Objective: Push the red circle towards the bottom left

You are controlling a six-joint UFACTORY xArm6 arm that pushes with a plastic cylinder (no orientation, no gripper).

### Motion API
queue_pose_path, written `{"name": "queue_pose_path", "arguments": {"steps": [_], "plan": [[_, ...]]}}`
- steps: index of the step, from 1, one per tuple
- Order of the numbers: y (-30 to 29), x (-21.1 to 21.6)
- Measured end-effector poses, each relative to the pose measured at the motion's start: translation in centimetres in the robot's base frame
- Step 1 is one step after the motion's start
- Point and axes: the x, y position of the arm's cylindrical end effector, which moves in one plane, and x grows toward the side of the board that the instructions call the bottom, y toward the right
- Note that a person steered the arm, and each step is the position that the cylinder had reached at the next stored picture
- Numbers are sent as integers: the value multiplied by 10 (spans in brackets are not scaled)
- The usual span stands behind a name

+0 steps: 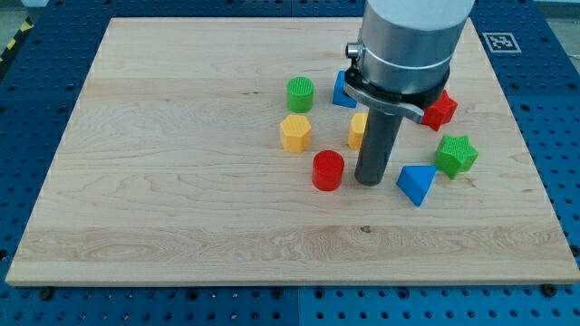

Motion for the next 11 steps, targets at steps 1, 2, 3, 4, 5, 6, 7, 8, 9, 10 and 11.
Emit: {"name": "queue_pose_path", "arguments": {"steps": [1, 2, 3, 4, 5, 6, 7, 8, 9, 10, 11], "plan": [[-17, -12], [-46, 0], [-75, 21], [-107, 39], [-144, 44], [-185, 37], [-217, 31], [-240, 28], [-246, 13], [-253, -1], [-267, 1]]}}
